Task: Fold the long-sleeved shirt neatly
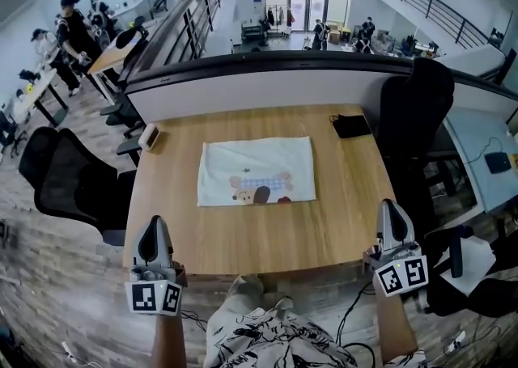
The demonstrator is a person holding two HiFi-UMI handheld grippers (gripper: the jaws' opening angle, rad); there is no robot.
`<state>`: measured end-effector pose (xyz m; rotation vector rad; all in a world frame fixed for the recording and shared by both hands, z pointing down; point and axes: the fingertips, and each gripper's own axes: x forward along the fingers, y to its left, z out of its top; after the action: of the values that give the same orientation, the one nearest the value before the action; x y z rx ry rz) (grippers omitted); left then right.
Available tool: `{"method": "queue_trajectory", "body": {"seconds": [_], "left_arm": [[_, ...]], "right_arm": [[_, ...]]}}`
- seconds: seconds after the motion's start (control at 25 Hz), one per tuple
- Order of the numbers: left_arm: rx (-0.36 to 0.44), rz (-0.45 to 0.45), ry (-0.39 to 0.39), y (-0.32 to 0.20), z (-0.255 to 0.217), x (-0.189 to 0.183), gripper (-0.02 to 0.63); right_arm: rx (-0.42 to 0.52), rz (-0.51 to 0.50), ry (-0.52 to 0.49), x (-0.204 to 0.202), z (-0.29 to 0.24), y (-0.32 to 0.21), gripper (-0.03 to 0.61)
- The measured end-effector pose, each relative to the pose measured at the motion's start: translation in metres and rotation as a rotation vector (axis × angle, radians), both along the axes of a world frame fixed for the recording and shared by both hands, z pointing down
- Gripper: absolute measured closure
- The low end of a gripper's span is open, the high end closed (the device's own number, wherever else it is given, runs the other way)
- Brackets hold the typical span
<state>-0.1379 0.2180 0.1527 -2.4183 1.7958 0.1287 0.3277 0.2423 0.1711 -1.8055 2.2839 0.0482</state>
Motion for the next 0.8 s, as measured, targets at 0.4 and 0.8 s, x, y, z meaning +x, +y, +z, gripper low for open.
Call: {"method": "queue_trajectory", "body": {"seconds": [0.4,0.8], "left_arm": [[-0.051,-0.030,0.012,0.034,0.008,-0.026,0.614],[-0.096,-0.089,0.045,0.074,0.021,-0.070,0.617]], "right_arm": [[0.026,0.066,0.123,-0.023,-0.018,0.058,0.569],[0.009,0.046,0.115,-0.066,-0.018,0.113,0.577]]}}
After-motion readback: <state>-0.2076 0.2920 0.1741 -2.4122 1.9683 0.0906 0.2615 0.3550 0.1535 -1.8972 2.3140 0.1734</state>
